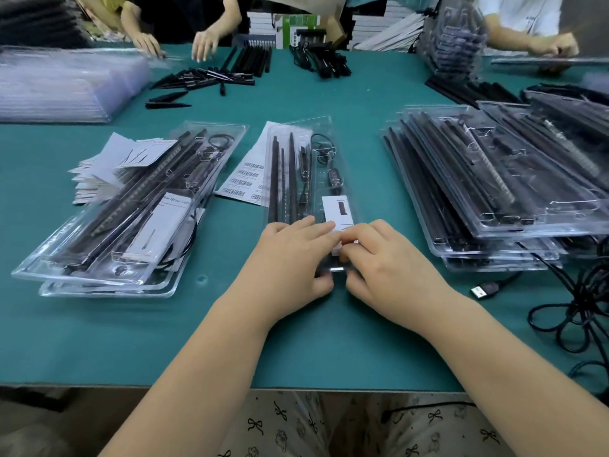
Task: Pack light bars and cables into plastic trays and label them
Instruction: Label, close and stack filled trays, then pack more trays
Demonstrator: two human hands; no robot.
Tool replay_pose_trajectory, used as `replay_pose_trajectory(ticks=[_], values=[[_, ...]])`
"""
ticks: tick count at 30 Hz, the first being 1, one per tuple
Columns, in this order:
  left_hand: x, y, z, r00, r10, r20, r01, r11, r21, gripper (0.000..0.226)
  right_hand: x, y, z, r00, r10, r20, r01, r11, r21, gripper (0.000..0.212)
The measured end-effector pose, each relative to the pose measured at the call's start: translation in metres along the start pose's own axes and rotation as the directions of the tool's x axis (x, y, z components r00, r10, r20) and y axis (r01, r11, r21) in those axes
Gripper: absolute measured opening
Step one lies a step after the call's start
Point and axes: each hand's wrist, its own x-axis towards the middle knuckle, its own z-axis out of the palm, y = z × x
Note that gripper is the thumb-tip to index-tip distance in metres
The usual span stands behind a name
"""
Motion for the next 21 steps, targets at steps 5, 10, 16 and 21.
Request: replay_pose_trajectory(ticks=[5,10,16,21], values=[[0.001,0.004,0.004,0.998,0.054,0.045,-0.058,0.992,0.115,0.042,-0.003,0.0,-0.004,0.993,0.113,0.017,-0.114,0.991,0.068,0.012],[-0.003,0.005,0.002,0.998,0.025,-0.055,-0.027,0.999,-0.024,0.04,-0.001,0.003,-0.007,0.847,0.515,0.132,-0.491,0.662,0.566,0.023],[-0.002,0.01,0.003,0.971,0.069,-0.23,-0.08,0.996,-0.041,0.039,0.011,0.001,-0.011,0.517,0.586,0.624,-0.762,-0.018,0.647,0.044],[-0.002,0.009,0.005,0.969,0.079,-0.232,-0.092,0.995,-0.046,0.041,0.016,-0.006,-0.01,0.488,0.54,0.686,-0.709,-0.214,0.672,0.04]])
